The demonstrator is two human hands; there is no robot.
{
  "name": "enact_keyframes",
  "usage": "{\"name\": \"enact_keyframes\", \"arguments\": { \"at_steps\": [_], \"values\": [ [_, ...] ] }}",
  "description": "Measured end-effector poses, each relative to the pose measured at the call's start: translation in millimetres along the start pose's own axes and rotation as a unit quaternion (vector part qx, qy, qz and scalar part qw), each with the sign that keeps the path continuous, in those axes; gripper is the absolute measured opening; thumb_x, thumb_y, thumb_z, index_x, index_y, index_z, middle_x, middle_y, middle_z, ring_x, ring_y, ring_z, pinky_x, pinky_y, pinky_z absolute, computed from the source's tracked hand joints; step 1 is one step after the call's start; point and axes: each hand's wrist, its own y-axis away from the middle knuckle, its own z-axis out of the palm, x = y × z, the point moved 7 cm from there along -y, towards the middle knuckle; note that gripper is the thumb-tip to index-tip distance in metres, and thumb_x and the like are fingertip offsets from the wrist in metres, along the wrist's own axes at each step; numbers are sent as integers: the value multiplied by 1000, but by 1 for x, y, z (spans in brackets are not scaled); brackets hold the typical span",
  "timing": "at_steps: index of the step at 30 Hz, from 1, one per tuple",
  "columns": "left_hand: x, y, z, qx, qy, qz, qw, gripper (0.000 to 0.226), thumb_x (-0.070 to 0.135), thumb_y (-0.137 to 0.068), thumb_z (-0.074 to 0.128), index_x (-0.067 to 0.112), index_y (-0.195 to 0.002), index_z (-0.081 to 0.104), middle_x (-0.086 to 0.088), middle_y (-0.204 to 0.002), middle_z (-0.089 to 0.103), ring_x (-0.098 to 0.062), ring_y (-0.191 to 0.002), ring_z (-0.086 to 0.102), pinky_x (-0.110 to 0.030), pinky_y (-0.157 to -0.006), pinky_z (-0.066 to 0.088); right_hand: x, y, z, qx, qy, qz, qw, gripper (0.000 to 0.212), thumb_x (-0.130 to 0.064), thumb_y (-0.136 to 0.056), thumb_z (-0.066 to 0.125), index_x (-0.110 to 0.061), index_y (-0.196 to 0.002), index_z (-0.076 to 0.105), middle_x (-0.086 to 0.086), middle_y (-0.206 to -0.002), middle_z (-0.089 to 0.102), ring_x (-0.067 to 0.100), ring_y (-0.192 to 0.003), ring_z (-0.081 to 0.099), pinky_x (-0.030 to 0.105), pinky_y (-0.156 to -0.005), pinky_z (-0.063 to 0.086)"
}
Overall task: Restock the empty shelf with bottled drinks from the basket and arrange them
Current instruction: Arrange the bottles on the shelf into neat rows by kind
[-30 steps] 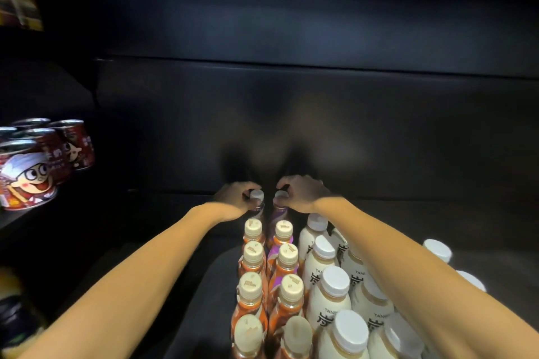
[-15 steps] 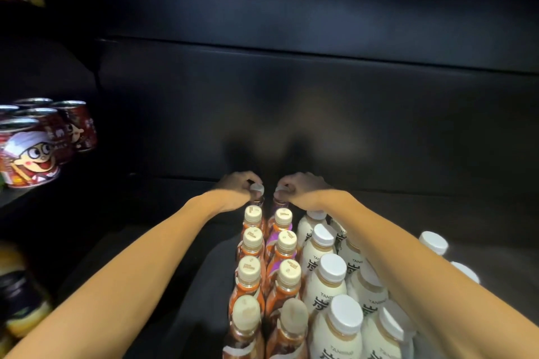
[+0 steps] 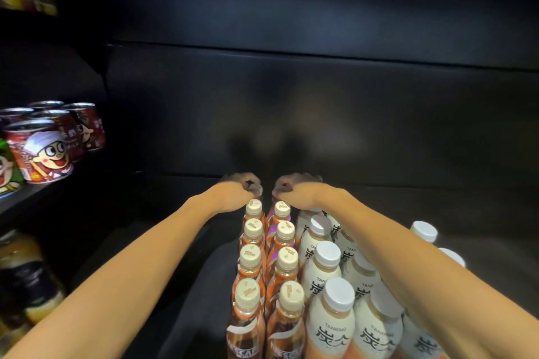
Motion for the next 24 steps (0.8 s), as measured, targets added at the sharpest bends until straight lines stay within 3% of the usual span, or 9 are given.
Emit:
{"name": "enact_keyframes", "arguments": {
  "at_steps": [4,7,10,13,16,24],
  "values": [
    [4,10,-12,16,-20,3,1000,46,43,-102,51,30,-146,47,0,-143,56,-22,-127,54,-36,-104,43,-4,13,-11,12,32,8,999,57,-61,-101,43,-30,-149,44,2,-142,59,26,-127,56,48,-116,32],
    [14,20,-29,27,-84,-3,996,49,49,-104,41,30,-149,43,-1,-153,47,-24,-136,46,-39,-110,37,-2,28,-32,31,33,28,999,61,-62,-102,41,-29,-154,38,4,-150,53,27,-132,53,46,-113,38],
    [35,40,-38,28,-158,11,987,53,51,-105,32,30,-153,37,-1,-160,37,-26,-144,36,-42,-117,29,0,50,-51,63,55,47,995,67,-65,-102,37,-29,-157,34,4,-159,43,28,-143,43,48,-118,33],
    [53,58,-40,29,-207,43,977,53,48,-108,27,25,-156,34,-1,-162,33,-25,-146,35,-40,-119,27,7,70,-60,83,68,58,993,72,-70,-100,33,-27,-158,33,3,-156,48,26,-141,47,46,-116,35],
    [59,70,-42,61,-185,47,980,61,58,-104,27,25,-153,39,0,-158,41,-24,-142,43,-44,-117,35,14,91,-65,110,84,81,987,76,-75,-97,31,-27,-156,36,4,-150,56,26,-134,55,48,-112,41],
    [100,125,-22,53,-205,71,975,63,59,-104,27,24,-154,37,-1,-160,37,-25,-145,38,-50,-118,32,13,168,-69,124,94,100,983,76,-73,-98,33,-25,-157,35,4,-156,49,28,-140,48,51,-113,37]
  ]
}}
